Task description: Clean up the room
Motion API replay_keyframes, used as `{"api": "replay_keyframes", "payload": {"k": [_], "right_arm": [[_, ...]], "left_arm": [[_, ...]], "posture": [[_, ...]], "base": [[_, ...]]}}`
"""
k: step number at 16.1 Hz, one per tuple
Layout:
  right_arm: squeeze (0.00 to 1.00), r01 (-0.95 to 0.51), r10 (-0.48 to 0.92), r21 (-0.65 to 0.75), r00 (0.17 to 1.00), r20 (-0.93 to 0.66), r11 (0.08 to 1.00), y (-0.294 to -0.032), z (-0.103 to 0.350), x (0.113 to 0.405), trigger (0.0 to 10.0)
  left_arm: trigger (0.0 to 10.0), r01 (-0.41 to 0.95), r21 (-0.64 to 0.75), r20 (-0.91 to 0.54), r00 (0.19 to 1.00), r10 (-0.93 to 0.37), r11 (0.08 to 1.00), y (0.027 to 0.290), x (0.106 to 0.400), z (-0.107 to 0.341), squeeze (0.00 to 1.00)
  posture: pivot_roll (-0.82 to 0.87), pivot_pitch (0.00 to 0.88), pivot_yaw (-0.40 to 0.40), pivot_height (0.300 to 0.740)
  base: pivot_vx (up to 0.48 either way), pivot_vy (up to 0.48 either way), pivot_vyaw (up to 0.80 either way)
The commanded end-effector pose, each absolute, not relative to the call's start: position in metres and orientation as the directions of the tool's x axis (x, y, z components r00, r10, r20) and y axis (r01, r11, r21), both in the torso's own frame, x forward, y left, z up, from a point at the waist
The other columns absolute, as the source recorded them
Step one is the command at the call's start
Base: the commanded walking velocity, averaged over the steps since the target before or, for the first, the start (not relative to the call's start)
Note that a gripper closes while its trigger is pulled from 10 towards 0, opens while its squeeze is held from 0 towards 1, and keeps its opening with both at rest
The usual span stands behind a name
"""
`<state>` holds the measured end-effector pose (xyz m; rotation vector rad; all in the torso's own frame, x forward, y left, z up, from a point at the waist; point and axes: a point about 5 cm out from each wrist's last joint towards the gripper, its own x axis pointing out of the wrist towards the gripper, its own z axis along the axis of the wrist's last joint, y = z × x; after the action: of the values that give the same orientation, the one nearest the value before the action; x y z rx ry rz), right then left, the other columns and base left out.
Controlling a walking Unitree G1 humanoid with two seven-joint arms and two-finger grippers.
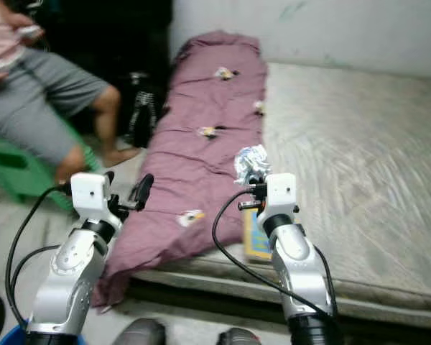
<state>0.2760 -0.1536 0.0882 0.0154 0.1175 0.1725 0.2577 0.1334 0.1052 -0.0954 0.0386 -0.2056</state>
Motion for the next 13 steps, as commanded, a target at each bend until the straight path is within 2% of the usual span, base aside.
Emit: {"api": "replay_keyframes", "payload": {"k": [1, 13], "right_arm": [[0.0, -0.187, 0.189, 0.024, 0.978, -0.084, 0.982, -0.15, 0.095, 0.279, 10.0], [0.0, -0.195, 0.196, 0.011, 0.978, -0.071, 0.981, -0.148, 0.097, 0.281, 10.0]], "left_arm": [[10.0, 0.188, -0.07, -0.008, 0.982, -0.189, 0.98, 0.138, 0.259, 0.11, 0.0], [10.0, 0.168, -0.012, 0.026, 0.986, -0.167, 0.986, 0.141, 0.263, 0.12, 0.0]], "posture": [[0.01, 0.0, -0.022, 0.74], [0.03, 0.0, -0.019, 0.74]], "base": [[0.0, 0.0, 0.8], [0.0, 0.0, 0.8]]}}
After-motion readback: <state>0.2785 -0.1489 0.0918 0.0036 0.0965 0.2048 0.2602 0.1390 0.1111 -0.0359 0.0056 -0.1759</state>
